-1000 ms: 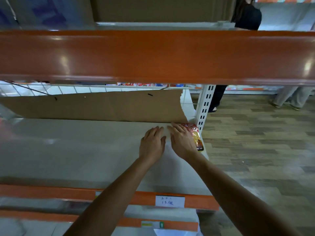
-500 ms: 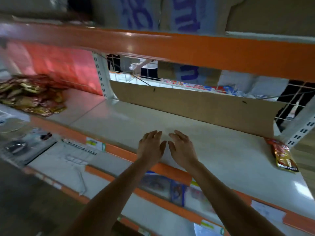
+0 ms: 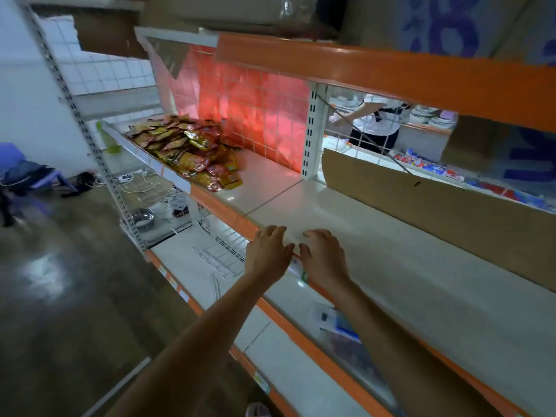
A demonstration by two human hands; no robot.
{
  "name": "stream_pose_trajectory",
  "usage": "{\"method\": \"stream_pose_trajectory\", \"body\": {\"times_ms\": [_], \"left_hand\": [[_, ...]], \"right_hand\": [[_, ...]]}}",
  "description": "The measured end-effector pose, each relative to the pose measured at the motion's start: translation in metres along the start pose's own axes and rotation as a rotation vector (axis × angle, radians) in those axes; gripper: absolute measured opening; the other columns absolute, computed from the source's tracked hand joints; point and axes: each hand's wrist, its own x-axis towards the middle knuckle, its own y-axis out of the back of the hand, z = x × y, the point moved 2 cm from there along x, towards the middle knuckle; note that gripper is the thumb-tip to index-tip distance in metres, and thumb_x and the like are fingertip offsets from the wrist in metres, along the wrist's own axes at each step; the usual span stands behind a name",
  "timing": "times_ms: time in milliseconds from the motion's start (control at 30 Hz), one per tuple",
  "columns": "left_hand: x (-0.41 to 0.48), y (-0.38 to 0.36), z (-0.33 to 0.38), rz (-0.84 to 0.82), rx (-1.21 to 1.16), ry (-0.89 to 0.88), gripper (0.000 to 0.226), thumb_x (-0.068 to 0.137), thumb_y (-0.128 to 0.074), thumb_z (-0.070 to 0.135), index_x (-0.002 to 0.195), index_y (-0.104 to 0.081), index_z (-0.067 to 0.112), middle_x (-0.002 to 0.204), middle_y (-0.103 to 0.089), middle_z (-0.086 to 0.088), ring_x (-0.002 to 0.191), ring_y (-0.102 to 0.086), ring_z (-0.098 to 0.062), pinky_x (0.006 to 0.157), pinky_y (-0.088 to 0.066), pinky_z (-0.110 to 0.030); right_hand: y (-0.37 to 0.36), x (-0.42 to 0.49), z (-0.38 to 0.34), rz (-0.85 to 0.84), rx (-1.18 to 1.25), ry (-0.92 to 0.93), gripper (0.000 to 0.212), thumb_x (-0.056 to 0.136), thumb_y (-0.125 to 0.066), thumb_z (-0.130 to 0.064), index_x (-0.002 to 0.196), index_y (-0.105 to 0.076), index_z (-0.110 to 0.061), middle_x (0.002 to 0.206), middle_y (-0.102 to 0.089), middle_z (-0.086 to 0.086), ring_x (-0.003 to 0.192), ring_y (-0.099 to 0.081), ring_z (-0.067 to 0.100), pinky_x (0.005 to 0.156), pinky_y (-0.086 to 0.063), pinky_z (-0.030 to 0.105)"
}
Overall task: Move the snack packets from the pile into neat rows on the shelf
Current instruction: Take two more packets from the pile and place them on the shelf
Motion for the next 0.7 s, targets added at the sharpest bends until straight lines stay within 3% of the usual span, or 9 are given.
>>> {"method": "stream_pose_trajectory", "body": {"times_ms": [233, 433, 567, 700], "left_hand": [[0.075, 0.035, -0.089, 0.058, 0.048, 0.129, 0.052, 0.095, -0.053, 0.037, 0.141, -0.043, 0.015, 0.144, -0.045, -0.008, 0.130, -0.042, -0.027, 0.103, -0.040, -0.041], [0.149, 0.058, -0.156, 0.091, 0.097, 0.204, 0.039, 0.095, -0.054, 0.031, 0.129, -0.053, 0.012, 0.130, -0.054, -0.012, 0.119, -0.049, -0.029, 0.095, -0.044, -0.039], [0.178, 0.065, -0.190, 0.082, 0.208, 0.172, 0.026, 0.093, -0.052, 0.013, 0.117, -0.061, 0.011, 0.122, -0.057, -0.010, 0.116, -0.046, -0.028, 0.090, -0.045, -0.037], [0.210, 0.072, -0.214, 0.061, 0.247, 0.087, 0.029, 0.088, -0.051, 0.003, 0.110, -0.067, 0.014, 0.114, -0.064, -0.006, 0.106, -0.055, -0.025, 0.084, -0.050, -0.035]], "right_hand": [[-0.063, 0.104, -0.064, 0.014, 0.045, 0.091, 0.028, 0.090, -0.053, -0.022, 0.115, -0.063, -0.014, 0.115, -0.064, 0.006, 0.108, -0.055, 0.026, 0.090, -0.045, 0.035], [-0.104, 0.187, -0.105, -0.035, 0.083, 0.077, 0.033, 0.089, -0.053, -0.024, 0.120, -0.061, -0.015, 0.118, -0.063, 0.008, 0.109, -0.055, 0.029, 0.091, -0.047, 0.037], [-0.125, 0.224, -0.127, -0.039, 0.056, 0.051, 0.034, 0.086, -0.056, -0.030, 0.118, -0.058, -0.017, 0.114, -0.063, 0.007, 0.108, -0.055, 0.030, 0.085, -0.046, 0.036], [-0.146, 0.251, -0.144, -0.070, 0.111, 0.039, 0.041, 0.089, -0.058, -0.029, 0.128, -0.052, -0.018, 0.127, -0.059, 0.002, 0.117, -0.049, 0.024, 0.095, -0.041, 0.035]]}}
